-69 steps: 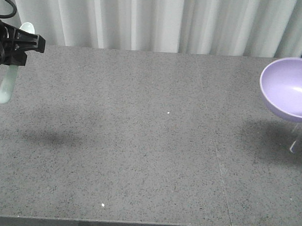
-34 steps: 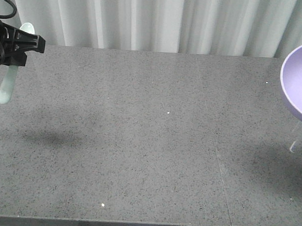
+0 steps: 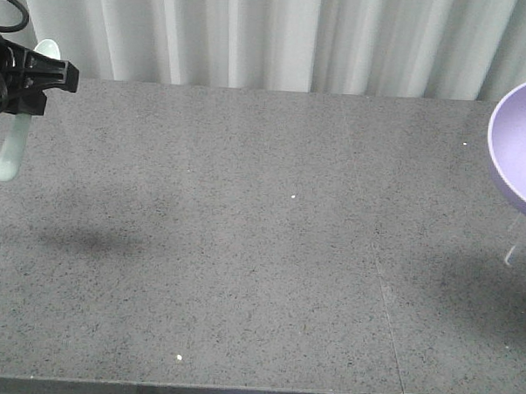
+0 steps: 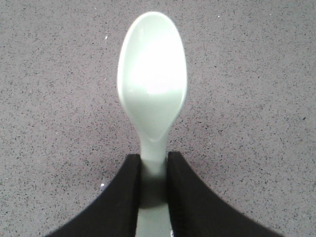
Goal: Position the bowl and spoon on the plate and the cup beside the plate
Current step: 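Drive the base, holding spoon and bowl, to the counter with the plate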
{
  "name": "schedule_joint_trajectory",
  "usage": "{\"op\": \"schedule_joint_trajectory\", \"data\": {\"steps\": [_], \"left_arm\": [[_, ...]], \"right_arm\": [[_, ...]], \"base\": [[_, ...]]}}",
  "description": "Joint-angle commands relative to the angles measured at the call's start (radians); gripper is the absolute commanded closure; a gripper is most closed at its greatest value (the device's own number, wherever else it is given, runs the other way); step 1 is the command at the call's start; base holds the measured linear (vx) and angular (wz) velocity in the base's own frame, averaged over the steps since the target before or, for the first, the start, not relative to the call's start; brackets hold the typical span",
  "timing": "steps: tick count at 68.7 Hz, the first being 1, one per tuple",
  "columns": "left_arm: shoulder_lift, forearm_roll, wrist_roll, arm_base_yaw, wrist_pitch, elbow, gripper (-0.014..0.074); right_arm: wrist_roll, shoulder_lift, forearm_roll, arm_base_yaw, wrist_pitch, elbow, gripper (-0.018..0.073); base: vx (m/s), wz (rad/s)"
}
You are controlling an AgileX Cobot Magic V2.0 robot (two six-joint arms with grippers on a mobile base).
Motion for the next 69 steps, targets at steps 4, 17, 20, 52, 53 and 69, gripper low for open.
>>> {"op": "schedule_joint_trajectory", "data": {"steps": [4, 17, 20, 52, 53, 69], "left_arm": [[-0.035, 0.003, -0.01, -0.003, -0.048, -0.025, 0.0603], [-0.035, 0.003, -0.01, -0.003, -0.048, -0.025, 0.0603], [-0.035, 0.003, -0.01, -0.003, -0.048, -0.025, 0.0603], [-0.035, 0.003, -0.01, -0.003, -0.048, -0.025, 0.0603], [-0.035, 0.003, -0.01, -0.003, -0.048, -0.025, 0.0603], [-0.035, 0.003, -0.01, -0.003, -0.048, -0.025, 0.0603]], "right_arm": [[-0.008, -0.013, 0.006, 0.001, -0.06, -0.031, 0.0566], [-0.008, -0.013, 0.006, 0.001, -0.06, -0.031, 0.0566], [-0.008, -0.013, 0.006, 0.001, -0.06, -0.031, 0.0566], [-0.008, -0.013, 0.006, 0.001, -0.06, -0.031, 0.0566], [-0.008, -0.013, 0.006, 0.001, -0.06, -0.031, 0.0566], [-0.008, -0.013, 0.006, 0.001, -0.06, -0.031, 0.0566]], "base": [[0.0, 0.0], [0.0, 0.0], [0.0, 0.0], [0.0, -0.01], [-0.01, -0.05], [-0.03, -0.1]]}}
